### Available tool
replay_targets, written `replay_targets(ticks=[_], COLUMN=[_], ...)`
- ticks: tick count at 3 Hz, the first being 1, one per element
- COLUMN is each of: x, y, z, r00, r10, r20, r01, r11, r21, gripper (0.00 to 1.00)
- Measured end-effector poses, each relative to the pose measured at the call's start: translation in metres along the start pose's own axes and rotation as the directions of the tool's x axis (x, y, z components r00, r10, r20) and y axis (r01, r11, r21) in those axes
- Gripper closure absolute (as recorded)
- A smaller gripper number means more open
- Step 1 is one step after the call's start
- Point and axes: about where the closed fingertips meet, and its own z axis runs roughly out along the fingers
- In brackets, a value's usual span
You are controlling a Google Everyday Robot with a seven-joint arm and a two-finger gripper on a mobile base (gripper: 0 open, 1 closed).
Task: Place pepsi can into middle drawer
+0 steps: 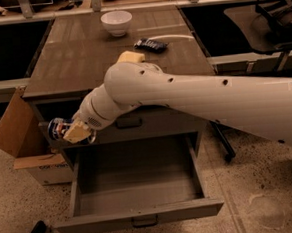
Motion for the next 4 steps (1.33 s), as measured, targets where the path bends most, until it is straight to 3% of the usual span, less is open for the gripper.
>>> replay_targets(ticks=[1,3,4], x=[0.000,0.048,0.079], y=[0.000,0.025,0.035], z=[0.000,0.024,0.046], r00=[1.000,1.000,1.000], r10=[0.000,-0.021,-0.002], r20=[0.000,-0.006,0.008], r01=[0.000,0.021,0.003], r11=[1.0000,0.9991,0.9984], r21=[0.000,-0.038,-0.057], gripper=[1.00,1.00,1.00])
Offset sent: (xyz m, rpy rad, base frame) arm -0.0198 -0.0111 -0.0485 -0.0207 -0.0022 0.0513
